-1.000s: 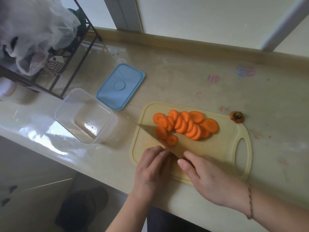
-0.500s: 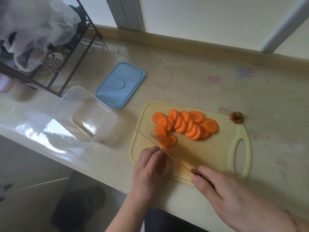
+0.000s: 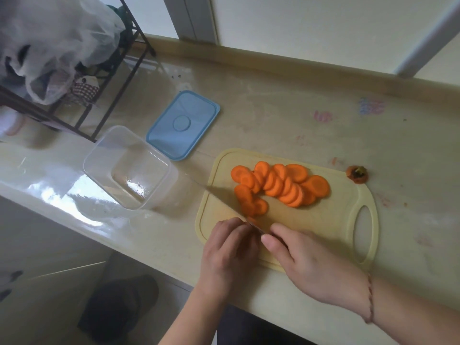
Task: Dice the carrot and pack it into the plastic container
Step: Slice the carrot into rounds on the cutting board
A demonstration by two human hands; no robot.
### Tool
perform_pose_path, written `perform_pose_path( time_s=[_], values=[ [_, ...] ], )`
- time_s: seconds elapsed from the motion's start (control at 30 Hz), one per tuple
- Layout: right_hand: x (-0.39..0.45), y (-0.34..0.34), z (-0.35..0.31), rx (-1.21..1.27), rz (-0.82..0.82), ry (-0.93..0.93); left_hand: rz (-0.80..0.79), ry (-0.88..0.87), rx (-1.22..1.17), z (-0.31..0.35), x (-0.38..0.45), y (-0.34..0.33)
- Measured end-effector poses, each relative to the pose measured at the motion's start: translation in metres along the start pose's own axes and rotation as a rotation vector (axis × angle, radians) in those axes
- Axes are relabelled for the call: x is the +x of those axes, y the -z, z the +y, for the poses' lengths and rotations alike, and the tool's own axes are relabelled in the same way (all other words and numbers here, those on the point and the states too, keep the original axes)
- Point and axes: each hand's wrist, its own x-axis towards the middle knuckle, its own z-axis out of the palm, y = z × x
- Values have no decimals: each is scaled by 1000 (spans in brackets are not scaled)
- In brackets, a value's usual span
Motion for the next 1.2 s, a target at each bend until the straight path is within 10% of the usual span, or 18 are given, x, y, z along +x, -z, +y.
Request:
perform_pose_path(
  time_s=[1.2],
  values=[
    [-27,18,-10,24,-46,2,56,79,77,1,-15,5]
  ],
)
